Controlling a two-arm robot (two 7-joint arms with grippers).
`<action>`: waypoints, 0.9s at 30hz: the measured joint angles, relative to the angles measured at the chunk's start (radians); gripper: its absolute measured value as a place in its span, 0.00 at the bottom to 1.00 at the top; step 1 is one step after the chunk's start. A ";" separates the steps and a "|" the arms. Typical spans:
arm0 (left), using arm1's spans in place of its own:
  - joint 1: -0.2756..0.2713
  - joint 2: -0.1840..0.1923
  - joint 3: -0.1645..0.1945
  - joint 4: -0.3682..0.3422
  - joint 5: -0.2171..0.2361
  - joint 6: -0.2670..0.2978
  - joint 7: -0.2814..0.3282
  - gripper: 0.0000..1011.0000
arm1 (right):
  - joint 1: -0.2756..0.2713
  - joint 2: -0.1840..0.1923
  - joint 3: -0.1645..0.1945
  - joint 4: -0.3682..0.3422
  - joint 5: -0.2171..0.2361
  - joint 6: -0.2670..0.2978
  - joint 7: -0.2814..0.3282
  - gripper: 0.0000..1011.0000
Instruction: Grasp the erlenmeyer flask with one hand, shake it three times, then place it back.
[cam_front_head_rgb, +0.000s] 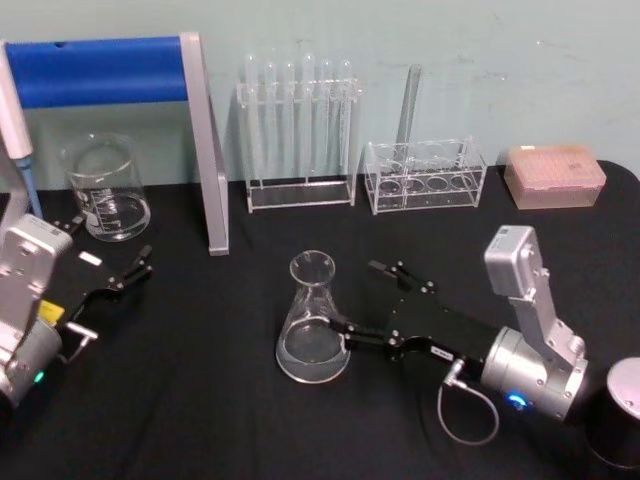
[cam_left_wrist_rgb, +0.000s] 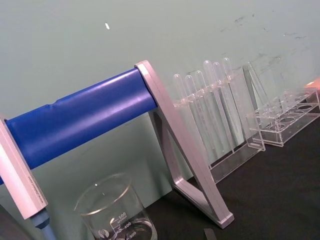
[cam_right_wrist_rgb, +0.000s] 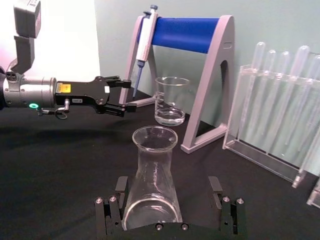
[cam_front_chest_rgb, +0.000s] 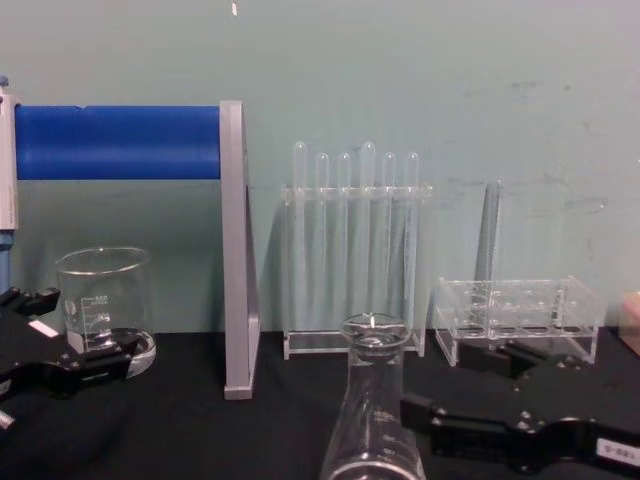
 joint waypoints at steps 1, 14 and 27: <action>0.000 0.000 0.000 0.000 0.000 0.000 0.000 0.99 | 0.004 -0.003 -0.001 0.004 -0.002 0.000 0.004 0.99; 0.000 0.000 0.000 0.000 0.000 0.000 0.000 0.99 | 0.065 -0.049 -0.027 0.063 -0.029 -0.007 0.043 0.99; 0.000 0.000 0.000 0.000 0.000 0.000 0.000 0.99 | 0.114 -0.092 -0.044 0.123 -0.033 -0.019 0.064 0.99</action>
